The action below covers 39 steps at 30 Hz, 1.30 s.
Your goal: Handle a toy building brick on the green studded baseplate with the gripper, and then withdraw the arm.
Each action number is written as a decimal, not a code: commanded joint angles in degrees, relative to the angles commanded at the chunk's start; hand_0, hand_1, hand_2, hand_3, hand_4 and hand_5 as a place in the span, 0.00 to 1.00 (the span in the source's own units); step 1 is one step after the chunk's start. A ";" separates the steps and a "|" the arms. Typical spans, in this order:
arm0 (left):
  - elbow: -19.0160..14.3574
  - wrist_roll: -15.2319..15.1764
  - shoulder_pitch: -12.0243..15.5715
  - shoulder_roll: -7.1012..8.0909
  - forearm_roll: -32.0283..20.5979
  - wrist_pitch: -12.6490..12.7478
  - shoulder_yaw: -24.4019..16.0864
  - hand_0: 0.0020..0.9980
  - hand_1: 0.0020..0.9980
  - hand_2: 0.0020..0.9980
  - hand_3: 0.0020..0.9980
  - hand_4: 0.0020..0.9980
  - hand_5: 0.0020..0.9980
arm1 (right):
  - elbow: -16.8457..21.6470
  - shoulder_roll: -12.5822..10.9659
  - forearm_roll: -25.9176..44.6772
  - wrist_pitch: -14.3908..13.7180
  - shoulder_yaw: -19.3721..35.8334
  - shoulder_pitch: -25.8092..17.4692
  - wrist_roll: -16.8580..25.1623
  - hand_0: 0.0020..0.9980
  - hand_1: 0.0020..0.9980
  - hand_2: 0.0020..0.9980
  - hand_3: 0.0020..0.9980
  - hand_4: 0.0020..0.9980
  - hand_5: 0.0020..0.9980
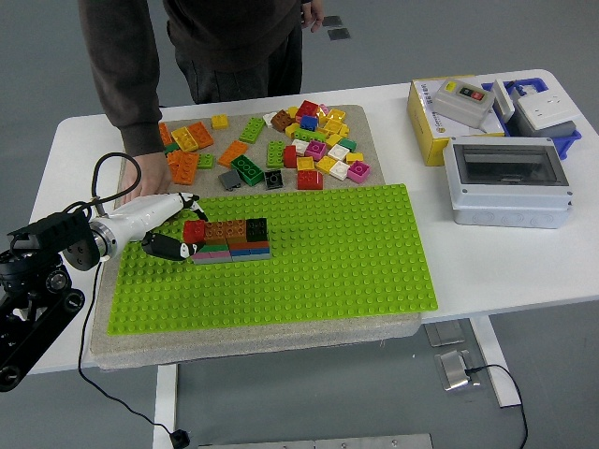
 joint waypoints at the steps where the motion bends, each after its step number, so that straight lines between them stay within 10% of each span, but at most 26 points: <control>1: 0.00 0.01 -0.02 0.01 -0.01 -0.02 0.01 1.00 1.00 0.99 0.73 0.68 0.29 | 0.00 0.00 0.01 0.00 -0.03 0.00 0.00 0.64 0.57 0.55 0.80 0.68 1.00; 39: -1.15 0.65 -0.82 1.95 -0.75 -1.41 0.79 1.00 1.00 1.00 0.72 0.69 0.29 | 0.00 -0.28 0.59 -0.19 -0.40 0.01 -0.04 0.64 0.57 0.55 0.80 0.68 1.00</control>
